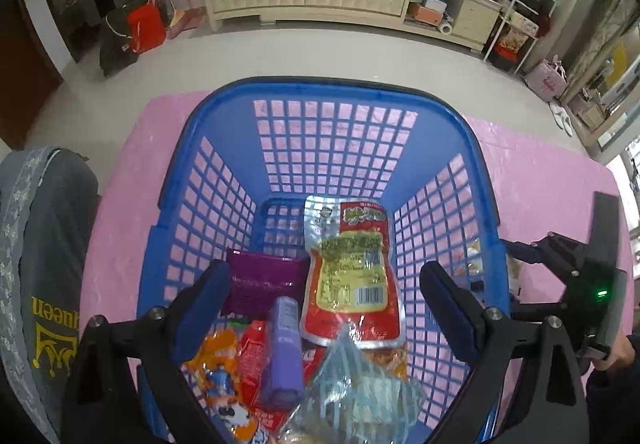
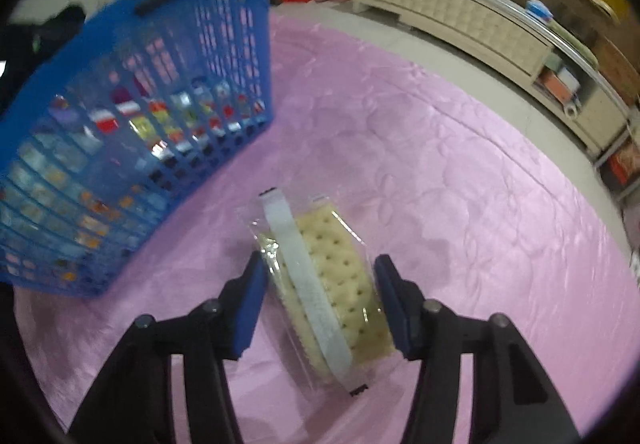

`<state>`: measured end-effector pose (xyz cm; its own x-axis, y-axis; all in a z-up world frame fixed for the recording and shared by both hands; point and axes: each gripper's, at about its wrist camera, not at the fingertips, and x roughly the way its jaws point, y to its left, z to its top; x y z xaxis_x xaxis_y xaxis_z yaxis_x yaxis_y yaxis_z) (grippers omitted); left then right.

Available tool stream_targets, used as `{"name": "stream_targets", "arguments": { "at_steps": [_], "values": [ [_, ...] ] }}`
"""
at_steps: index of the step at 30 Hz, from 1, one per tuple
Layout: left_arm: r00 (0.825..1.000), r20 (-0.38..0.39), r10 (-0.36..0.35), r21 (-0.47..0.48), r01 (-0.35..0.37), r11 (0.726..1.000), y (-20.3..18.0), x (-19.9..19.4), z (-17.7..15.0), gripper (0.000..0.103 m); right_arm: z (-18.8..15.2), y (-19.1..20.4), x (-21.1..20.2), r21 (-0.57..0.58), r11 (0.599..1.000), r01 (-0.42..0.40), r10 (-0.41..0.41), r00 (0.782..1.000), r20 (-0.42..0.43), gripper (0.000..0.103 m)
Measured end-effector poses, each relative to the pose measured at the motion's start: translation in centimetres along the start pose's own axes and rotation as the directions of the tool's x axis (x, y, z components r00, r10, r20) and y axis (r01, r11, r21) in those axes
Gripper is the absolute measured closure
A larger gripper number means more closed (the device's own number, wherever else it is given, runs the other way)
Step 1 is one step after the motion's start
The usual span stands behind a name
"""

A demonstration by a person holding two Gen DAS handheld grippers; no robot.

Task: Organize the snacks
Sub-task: 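Carry the cracker box over the blue basket with the right tool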

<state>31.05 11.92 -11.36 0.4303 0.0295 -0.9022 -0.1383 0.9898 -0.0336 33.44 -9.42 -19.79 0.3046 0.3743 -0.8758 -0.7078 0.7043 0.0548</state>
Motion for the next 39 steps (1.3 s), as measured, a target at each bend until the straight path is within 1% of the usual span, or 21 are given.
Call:
{"name": "stream_targets", "arguments": {
  "at_steps": [3, 8, 11, 13, 16, 18, 19, 20, 21, 22, 24, 27, 31, 35, 39],
  "values": [
    [1.0, 0.017, -0.002, 0.005, 0.002, 1.0, 0.0, -1.1, -0.8, 0.009, 0.0, 1.0, -2.4, 0.049, 0.999, -0.005, 0.003, 1.0, 0.027, 0.044],
    [0.997, 0.06, -0.046, 0.0, 0.046, 0.999, 0.7, -3.7, -1.9, 0.009, 0.8, 3.2, -7.9, 0.106, 0.992, -0.07, 0.057, 0.992, 0.115, 0.044],
    [0.995, 0.079, -0.06, 0.004, 0.06, 0.998, 1.2, -5.0, -2.8, 0.009, 1.4, 4.5, -10.5, 0.121, 0.99, -0.069, 0.052, 0.989, 0.138, 0.044],
    [0.993, 0.097, -0.07, 0.01, 0.069, 0.998, 1.4, -6.0, -3.4, 0.009, 1.6, 5.9, -12.3, 0.112, 0.992, -0.056, 0.038, 0.987, 0.155, 0.044],
    [0.988, 0.133, -0.083, 0.021, 0.081, 0.997, 2.0, -7.7, -4.3, 0.009, 2.1, 7.5, -13.6, 0.099, 0.995, -0.032, 0.015, 0.986, 0.164, 0.044],
    [0.984, 0.158, -0.086, 0.033, 0.082, 0.996, 2.4, -8.8, -5.0, 0.009, 2.5, 8.4, -14.3, 0.105, 0.994, -0.026, 0.008, 0.986, 0.167, 0.044],
    [0.982, 0.166, -0.087, 0.038, 0.081, 0.996, 2.6, -9.3, -5.3, 0.009, 2.8, 8.1, -14.4, 0.109, 0.994, -0.031, 0.012, 0.985, 0.17, 0.044],
    [0.98, 0.176, -0.089, 0.043, 0.083, 0.996, 2.9, -9.9, -5.6, 0.009, 3.7, 7.4, -14.3, 0.111, 0.993, -0.046, 0.025, 0.984, 0.178, 0.044],
    [0.978, 0.185, -0.091, 0.048, 0.084, 0.995, 3.1, -10.4, -5.8, 0.008, 3.9, 7.9, -14.8, 0.119, 0.991, -0.065, 0.042, 0.982, 0.186, 0.044],
    [0.977, 0.194, -0.09, 0.053, 0.081, 0.995, 3.3, -10.8, -5.9, 0.0, 4.4, 7.9, -14.8, 0.128, 0.989, -0.079, 0.054, 0.98, 0.192, 0.044],
    [0.974, 0.209, -0.083, 0.061, 0.072, 0.996, 3.8, -11.6, -6.2, 0.0, 4.8, 8.3, -15.2, 0.153, 0.984, -0.094, 0.064, 0.979, 0.195, 0.044],
    [0.97, 0.227, -0.09, 0.058, 0.078, 0.995, 5.1, -12.5, -6.5, 0.0, 5.3, 9.5, -15.6, 0.174, 0.98, -0.093, 0.059, 0.98, 0.191, 0.044],
    [0.965, 0.246, -0.091, 0.037, 0.085, 0.996, 7.0, -13.2, -7.1, 0.0, 6.5, 11.4, -15.7, 0.149, 0.986, -0.076, 0.047, 0.981, 0.188, 0.044],
    [0.964, 0.249, -0.089, 0.016, 0.087, 0.996, 8.8, -13.2, -7.4, 0.0, 7.6, 12.8, -15.3, 0.131, 0.987, -0.091, 0.065, 0.98, 0.189, 0.044],
    [0.965, 0.249, -0.079, -0.001, 0.082, 0.997, 10.3, -13.0, -7.7, 0.0, 8.7, 14.3, -14.2, 0.115, 0.989, -0.088, 0.067, 0.982, 0.176, 0.044]
  ]
}}
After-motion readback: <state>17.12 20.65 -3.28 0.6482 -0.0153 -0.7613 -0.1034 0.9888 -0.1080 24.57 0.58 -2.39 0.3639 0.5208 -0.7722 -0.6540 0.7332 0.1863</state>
